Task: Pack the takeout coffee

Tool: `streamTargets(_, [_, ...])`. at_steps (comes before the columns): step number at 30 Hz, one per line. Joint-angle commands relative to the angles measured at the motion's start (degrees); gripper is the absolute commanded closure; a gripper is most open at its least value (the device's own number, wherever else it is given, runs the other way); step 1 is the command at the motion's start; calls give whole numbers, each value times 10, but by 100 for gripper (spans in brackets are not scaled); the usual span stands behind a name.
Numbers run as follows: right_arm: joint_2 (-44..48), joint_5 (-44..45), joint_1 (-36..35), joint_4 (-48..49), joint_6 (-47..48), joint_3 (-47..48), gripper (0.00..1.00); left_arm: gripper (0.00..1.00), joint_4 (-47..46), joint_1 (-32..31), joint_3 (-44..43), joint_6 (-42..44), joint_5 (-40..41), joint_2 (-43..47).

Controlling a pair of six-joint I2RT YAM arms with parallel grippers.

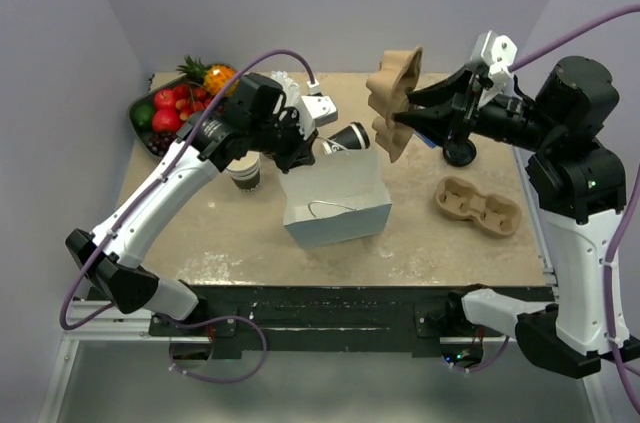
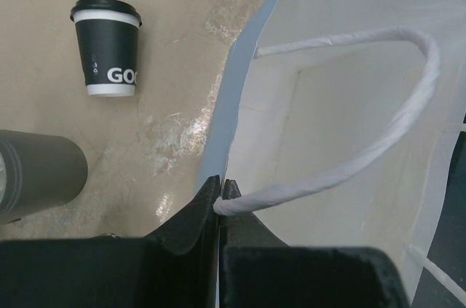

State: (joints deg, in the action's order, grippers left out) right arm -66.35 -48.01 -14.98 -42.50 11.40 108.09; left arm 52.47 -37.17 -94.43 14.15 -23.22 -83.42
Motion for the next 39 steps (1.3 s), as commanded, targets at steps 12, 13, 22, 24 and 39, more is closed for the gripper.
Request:
streamTargets(12, [-1,39,-222,9,78,-39,100,100,15,-1,-75,18,-31,-27])
streamTargets(13, [-4,61,-248,6,106,-44,100,100,15,0,-74,18,-31,-26])
streamTargets(22, [-30,122,-296,15,195,-41,100,100,17,0,-70,21,-45,-17])
streamTargets(24, [-37,119,-301,16,191,-35,100,100,15,-1,-65,20,-49,-17])
streamTargets(39, [-16,187,-321,-76,340,-130,100,100,9,0,-47,11,-45,4])
